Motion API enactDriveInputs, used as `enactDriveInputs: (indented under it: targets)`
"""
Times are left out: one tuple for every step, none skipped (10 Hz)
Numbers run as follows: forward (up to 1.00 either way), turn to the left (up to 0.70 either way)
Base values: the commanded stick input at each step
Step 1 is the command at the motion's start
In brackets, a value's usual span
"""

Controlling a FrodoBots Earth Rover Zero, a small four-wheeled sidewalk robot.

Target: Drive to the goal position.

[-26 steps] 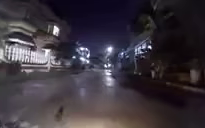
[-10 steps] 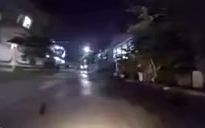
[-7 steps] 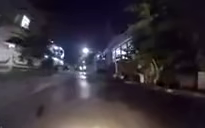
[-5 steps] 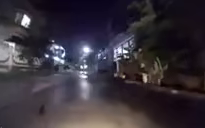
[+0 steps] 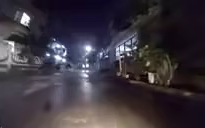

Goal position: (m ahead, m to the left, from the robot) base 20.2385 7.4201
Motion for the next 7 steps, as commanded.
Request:
enactDriveInputs:
  targets:
    - [0.70, 0.00]
    - [0.70, 0.00]
    - [0.70, 0.00]
    - [0.70, 0.00]
    - [0.70, 0.00]
    - [0.70, 0.00]
    - [0.70, 0.00]
